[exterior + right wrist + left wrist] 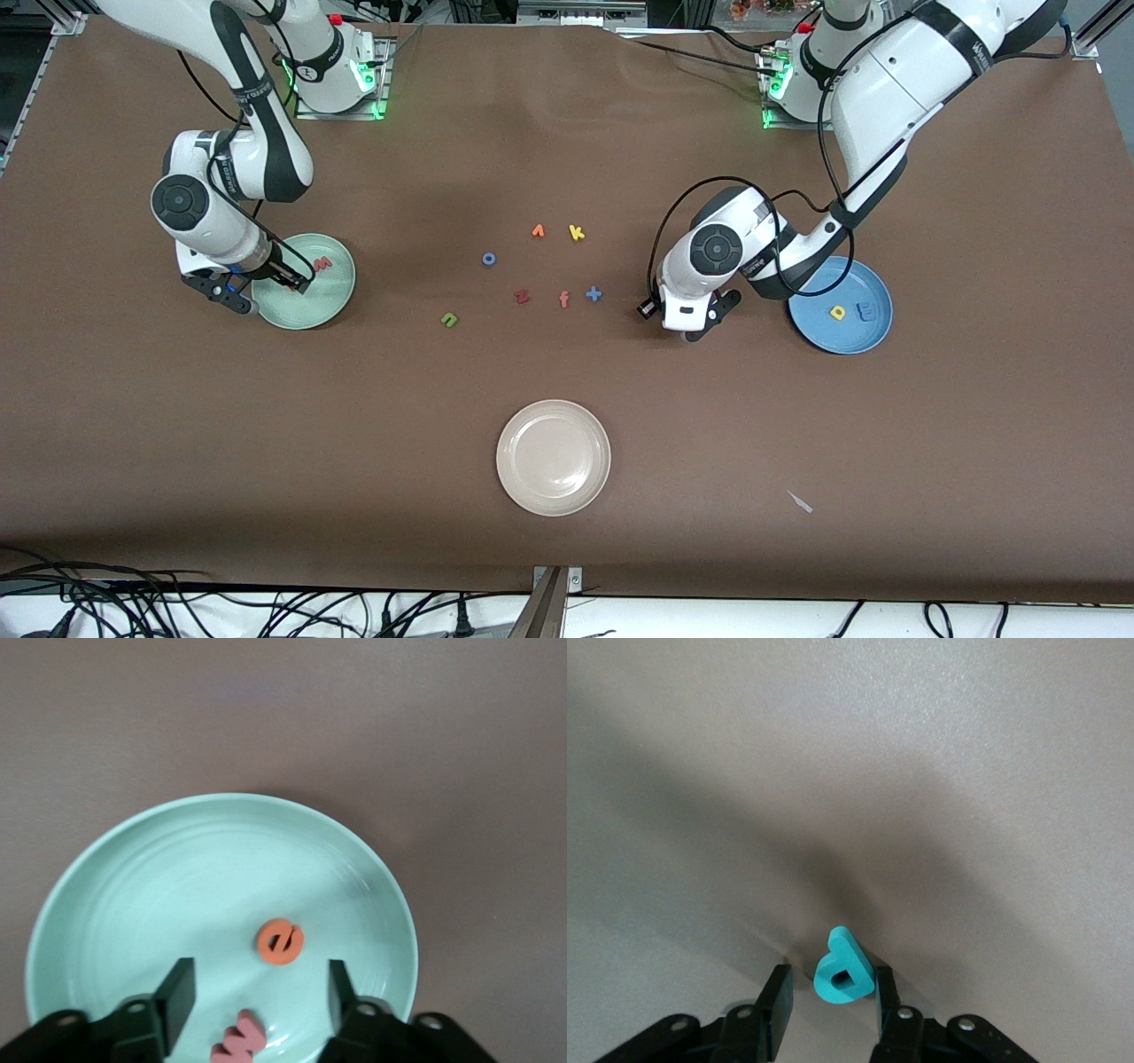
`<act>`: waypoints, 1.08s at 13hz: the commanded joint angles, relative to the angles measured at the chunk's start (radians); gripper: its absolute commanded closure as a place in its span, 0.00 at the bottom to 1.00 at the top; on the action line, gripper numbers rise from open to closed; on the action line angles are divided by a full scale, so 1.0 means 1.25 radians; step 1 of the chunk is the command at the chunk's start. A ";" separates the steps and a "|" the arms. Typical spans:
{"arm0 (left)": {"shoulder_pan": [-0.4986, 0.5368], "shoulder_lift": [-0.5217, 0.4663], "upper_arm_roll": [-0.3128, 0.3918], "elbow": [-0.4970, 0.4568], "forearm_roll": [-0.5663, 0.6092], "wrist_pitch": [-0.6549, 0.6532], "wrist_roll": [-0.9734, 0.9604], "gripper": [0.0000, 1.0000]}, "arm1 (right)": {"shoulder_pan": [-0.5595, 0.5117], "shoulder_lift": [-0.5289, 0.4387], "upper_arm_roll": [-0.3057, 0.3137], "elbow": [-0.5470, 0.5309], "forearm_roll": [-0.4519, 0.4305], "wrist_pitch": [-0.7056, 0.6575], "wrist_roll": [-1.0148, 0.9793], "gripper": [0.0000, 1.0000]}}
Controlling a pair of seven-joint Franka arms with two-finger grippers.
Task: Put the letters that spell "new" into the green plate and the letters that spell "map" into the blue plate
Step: 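Drop the e into the green plate while the left gripper grasps the p, then grasp the green u with the right gripper while the left gripper lifts p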
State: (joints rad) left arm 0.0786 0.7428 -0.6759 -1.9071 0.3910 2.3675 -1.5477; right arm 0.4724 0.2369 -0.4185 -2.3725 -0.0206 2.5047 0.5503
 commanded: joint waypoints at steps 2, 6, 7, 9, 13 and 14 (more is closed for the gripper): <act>-0.009 0.012 0.024 0.009 0.043 -0.002 -0.021 0.55 | 0.007 -0.036 0.058 0.074 0.049 -0.096 0.051 0.00; -0.008 0.012 0.034 0.014 0.044 -0.002 -0.012 0.54 | 0.013 0.025 0.182 0.208 0.085 -0.122 0.235 0.00; -0.009 0.012 0.036 0.017 0.044 -0.002 -0.011 0.54 | 0.020 0.048 0.202 0.231 0.083 -0.122 0.266 0.00; -0.008 0.012 0.036 0.024 0.044 -0.002 -0.012 0.54 | 0.040 0.091 0.241 0.271 0.083 -0.121 0.265 0.00; -0.009 0.019 0.038 0.024 0.046 0.006 -0.011 0.54 | 0.086 0.197 0.250 0.342 0.085 -0.107 0.285 0.00; -0.009 0.019 0.038 0.022 0.061 0.005 -0.011 0.56 | 0.096 0.215 0.249 0.348 0.086 -0.088 0.286 0.00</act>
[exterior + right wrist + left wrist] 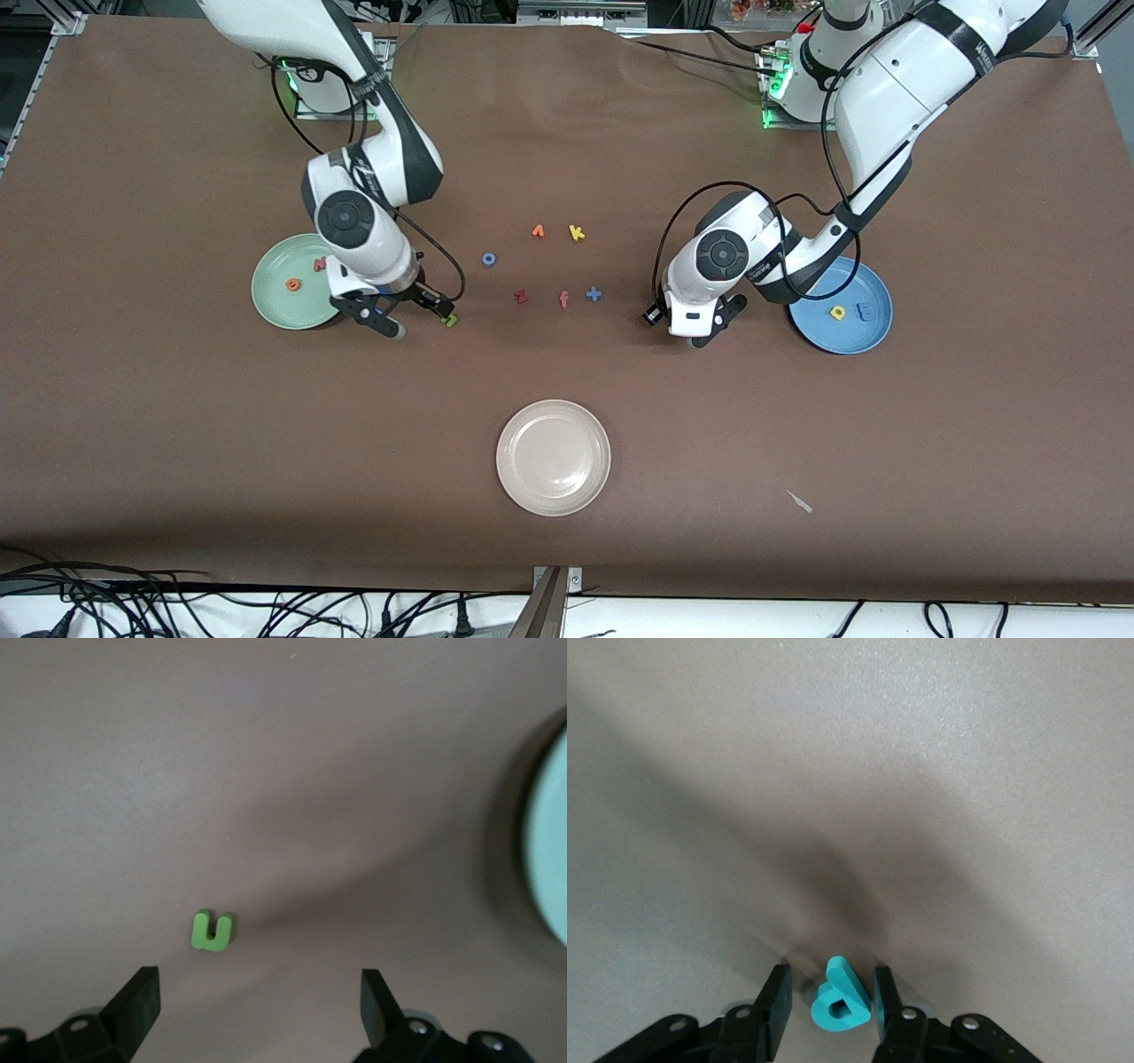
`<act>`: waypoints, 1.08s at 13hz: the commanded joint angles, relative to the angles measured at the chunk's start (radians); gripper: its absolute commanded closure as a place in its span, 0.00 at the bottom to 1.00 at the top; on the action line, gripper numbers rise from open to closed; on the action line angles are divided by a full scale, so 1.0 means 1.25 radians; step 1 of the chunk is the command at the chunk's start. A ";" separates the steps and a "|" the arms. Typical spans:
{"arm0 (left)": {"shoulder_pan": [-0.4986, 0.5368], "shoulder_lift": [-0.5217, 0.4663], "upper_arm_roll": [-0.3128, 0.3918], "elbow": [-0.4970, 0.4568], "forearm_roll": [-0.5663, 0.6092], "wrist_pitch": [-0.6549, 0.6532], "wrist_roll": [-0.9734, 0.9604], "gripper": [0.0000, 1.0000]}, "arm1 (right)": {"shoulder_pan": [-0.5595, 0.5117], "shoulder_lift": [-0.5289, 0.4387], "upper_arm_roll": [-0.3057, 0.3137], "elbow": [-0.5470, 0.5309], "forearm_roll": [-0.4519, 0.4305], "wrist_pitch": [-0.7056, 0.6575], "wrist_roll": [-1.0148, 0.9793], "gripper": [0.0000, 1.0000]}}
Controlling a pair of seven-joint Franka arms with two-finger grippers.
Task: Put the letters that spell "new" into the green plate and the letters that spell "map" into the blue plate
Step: 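Grasp the green u with the right gripper while the left gripper lifts p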
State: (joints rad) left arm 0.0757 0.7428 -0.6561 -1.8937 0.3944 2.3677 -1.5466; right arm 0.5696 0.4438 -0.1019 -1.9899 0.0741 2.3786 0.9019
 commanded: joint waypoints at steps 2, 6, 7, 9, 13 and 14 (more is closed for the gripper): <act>-0.008 0.021 0.022 0.010 0.067 0.004 -0.018 0.75 | 0.025 0.076 -0.003 0.042 0.011 0.057 0.027 0.01; -0.014 0.021 0.022 0.010 0.067 0.002 -0.017 0.87 | 0.025 0.100 -0.003 0.042 0.011 0.097 0.029 0.17; -0.014 0.019 0.022 0.010 0.069 -0.001 -0.012 0.87 | 0.025 0.101 -0.004 0.042 0.011 0.100 0.029 0.24; -0.003 0.005 0.018 0.010 0.069 -0.008 0.005 0.88 | 0.024 0.111 -0.003 0.042 0.011 0.113 0.029 0.27; -0.002 -0.004 0.016 0.010 0.069 -0.024 0.014 1.00 | 0.028 0.117 -0.003 0.042 0.011 0.115 0.031 0.48; 0.002 -0.008 0.013 0.012 0.069 -0.048 0.025 1.00 | 0.028 0.121 -0.003 0.042 0.011 0.115 0.029 0.53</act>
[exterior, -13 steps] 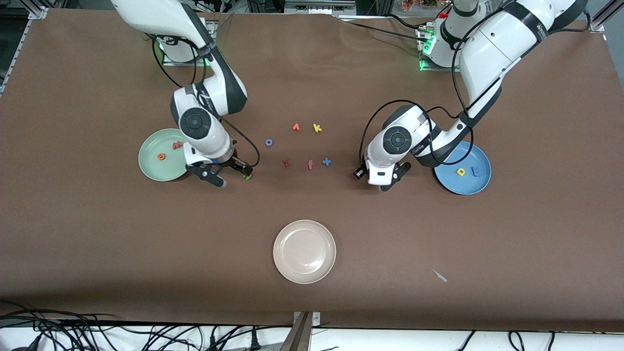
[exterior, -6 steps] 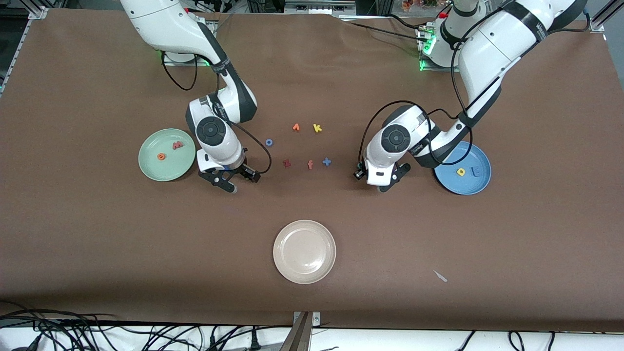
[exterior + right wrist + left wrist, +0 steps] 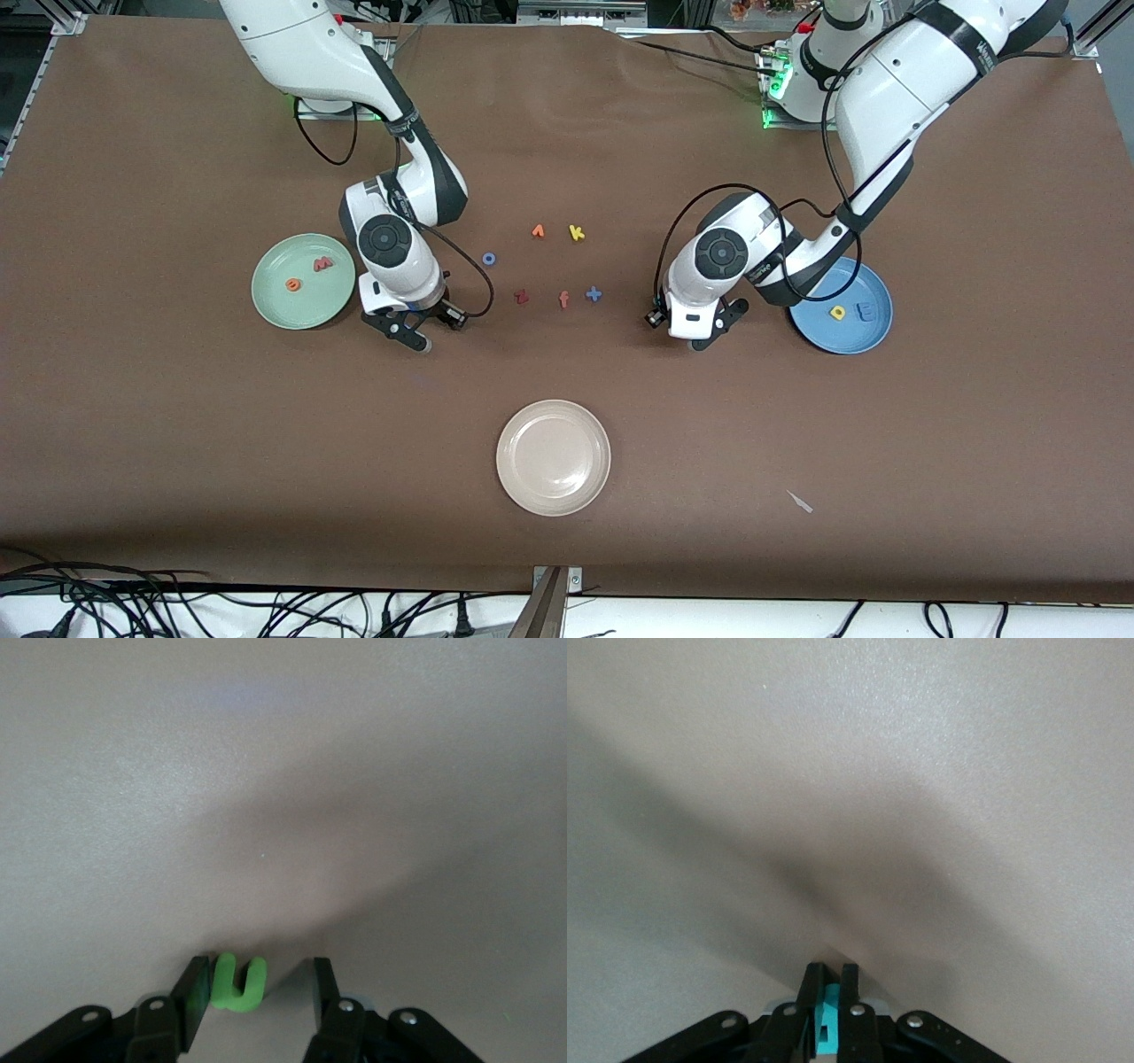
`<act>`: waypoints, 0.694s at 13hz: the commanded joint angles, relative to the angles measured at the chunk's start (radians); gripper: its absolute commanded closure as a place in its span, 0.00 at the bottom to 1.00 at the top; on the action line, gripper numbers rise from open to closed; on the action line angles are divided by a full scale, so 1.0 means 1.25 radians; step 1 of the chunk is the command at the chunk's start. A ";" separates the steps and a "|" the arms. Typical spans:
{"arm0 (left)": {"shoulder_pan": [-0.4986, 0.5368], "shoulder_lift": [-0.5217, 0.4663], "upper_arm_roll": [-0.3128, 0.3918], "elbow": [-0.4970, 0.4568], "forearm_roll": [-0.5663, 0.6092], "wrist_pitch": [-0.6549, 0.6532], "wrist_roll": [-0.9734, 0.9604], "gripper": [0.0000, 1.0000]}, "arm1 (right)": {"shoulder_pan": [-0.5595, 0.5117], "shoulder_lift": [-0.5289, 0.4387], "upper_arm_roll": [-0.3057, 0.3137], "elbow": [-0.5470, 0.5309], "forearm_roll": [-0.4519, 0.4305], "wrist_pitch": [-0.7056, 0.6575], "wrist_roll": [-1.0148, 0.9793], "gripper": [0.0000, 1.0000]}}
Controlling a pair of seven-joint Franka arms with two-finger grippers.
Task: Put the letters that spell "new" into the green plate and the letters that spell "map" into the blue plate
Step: 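Drop the p into the blue plate while the right gripper drops u in green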
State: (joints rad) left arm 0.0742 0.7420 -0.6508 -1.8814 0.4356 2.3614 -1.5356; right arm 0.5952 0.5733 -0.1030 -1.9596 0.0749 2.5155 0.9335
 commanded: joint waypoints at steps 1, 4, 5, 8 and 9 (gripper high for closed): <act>0.012 -0.025 0.005 0.003 0.027 -0.081 0.057 1.00 | 0.009 0.017 -0.002 0.018 0.010 0.005 0.004 0.63; 0.125 -0.072 -0.074 0.014 -0.032 -0.209 0.208 1.00 | 0.007 0.009 -0.005 0.019 0.009 0.003 -0.004 0.96; 0.178 -0.073 -0.118 0.027 -0.032 -0.275 0.265 1.00 | 0.007 -0.003 -0.006 0.019 0.009 -0.002 -0.014 1.00; 0.315 -0.075 -0.184 0.061 -0.029 -0.421 0.471 1.00 | 0.002 -0.057 -0.025 0.019 0.008 -0.076 -0.067 1.00; 0.347 -0.075 -0.184 0.059 -0.023 -0.436 0.552 1.00 | 0.001 -0.076 -0.044 0.019 0.008 -0.120 -0.105 1.00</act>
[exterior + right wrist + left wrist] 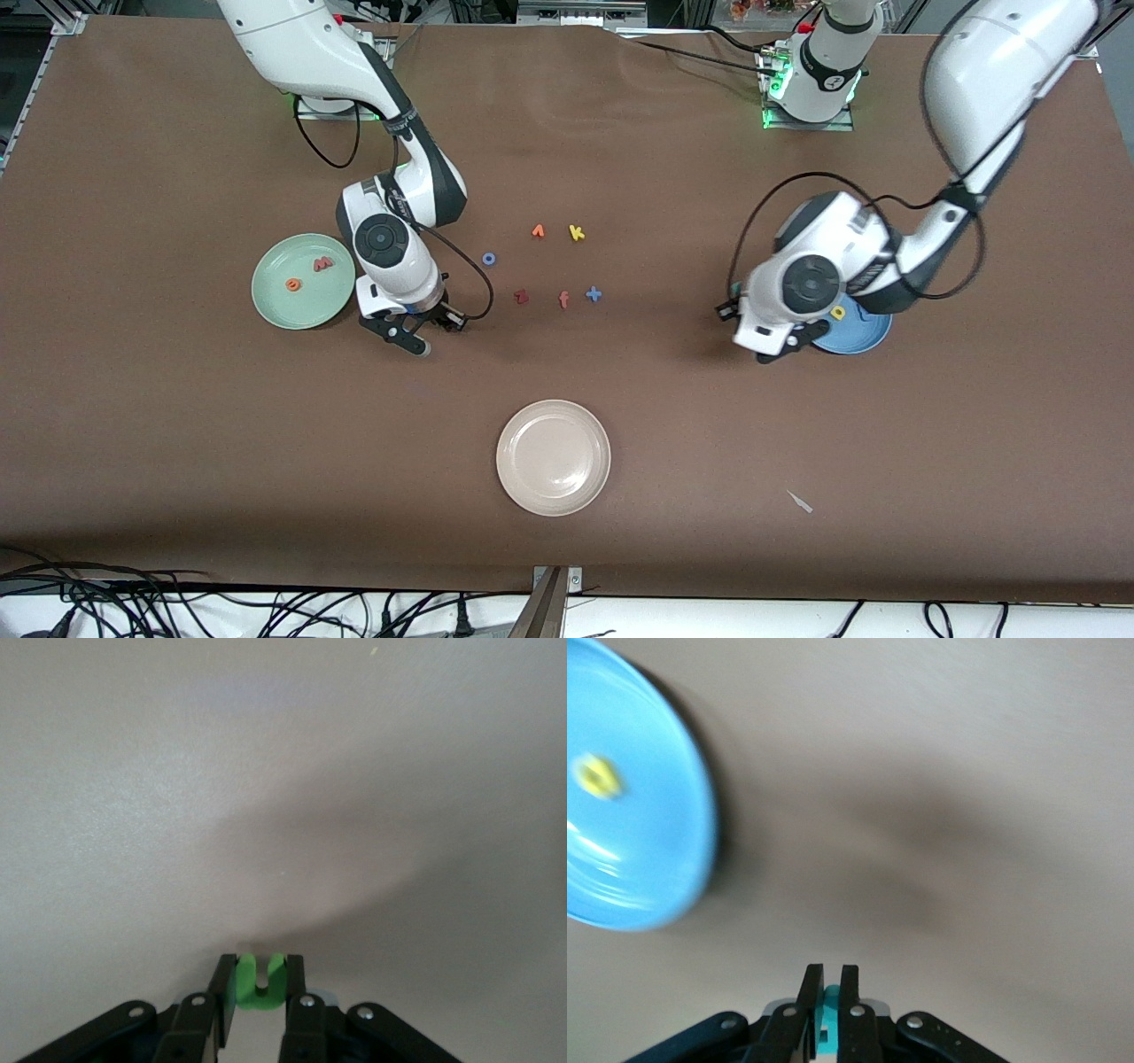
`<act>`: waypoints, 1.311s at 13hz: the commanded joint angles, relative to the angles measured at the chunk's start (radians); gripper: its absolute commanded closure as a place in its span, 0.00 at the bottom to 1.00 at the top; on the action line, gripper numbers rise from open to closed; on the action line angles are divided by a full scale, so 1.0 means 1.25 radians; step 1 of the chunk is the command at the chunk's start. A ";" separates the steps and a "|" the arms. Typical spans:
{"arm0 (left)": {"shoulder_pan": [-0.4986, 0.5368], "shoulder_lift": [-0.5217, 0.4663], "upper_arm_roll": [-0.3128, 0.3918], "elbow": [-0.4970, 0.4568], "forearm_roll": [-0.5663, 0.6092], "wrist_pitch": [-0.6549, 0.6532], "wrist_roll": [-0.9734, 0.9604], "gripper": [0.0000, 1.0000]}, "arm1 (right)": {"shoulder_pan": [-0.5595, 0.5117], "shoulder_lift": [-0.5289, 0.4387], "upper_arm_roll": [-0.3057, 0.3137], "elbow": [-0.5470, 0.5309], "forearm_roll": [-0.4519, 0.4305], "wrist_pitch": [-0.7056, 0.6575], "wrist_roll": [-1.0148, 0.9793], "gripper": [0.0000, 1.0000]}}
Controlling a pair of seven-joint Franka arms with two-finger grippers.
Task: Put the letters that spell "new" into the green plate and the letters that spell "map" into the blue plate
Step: 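Drop the p into the blue plate while the right gripper drops u in green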
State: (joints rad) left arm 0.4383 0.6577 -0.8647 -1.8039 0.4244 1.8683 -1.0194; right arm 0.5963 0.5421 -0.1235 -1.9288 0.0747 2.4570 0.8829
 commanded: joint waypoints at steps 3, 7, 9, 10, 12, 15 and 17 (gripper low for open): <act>0.118 -0.001 -0.003 -0.010 0.005 -0.043 0.318 1.00 | 0.000 -0.123 -0.108 -0.022 0.010 -0.204 -0.231 1.00; 0.128 0.043 0.023 -0.016 0.090 -0.037 0.380 1.00 | 0.000 -0.197 -0.216 -0.133 0.010 -0.202 -0.430 1.00; 0.128 0.060 0.038 -0.015 0.099 -0.028 0.396 1.00 | 0.000 -0.212 -0.252 -0.221 0.014 -0.133 -0.472 1.00; 0.128 0.065 0.049 -0.016 0.100 -0.010 0.406 1.00 | -0.001 -0.214 -0.255 -0.270 0.014 -0.053 -0.480 1.00; 0.127 0.067 0.056 -0.017 0.100 -0.004 0.414 1.00 | -0.001 -0.204 -0.257 -0.305 0.016 0.011 -0.489 0.95; 0.128 0.058 0.051 -0.010 0.094 -0.008 0.414 0.41 | -0.007 -0.201 -0.257 -0.316 0.020 0.020 -0.490 0.70; 0.129 0.040 0.041 0.001 0.085 -0.013 0.413 0.25 | -0.007 -0.209 -0.257 -0.310 0.020 0.013 -0.489 0.00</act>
State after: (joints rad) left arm 0.5990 0.7397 -0.8005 -1.8143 0.5191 1.8617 -0.5208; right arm 0.5903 0.3176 -0.4445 -2.3019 0.0811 2.4681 0.2957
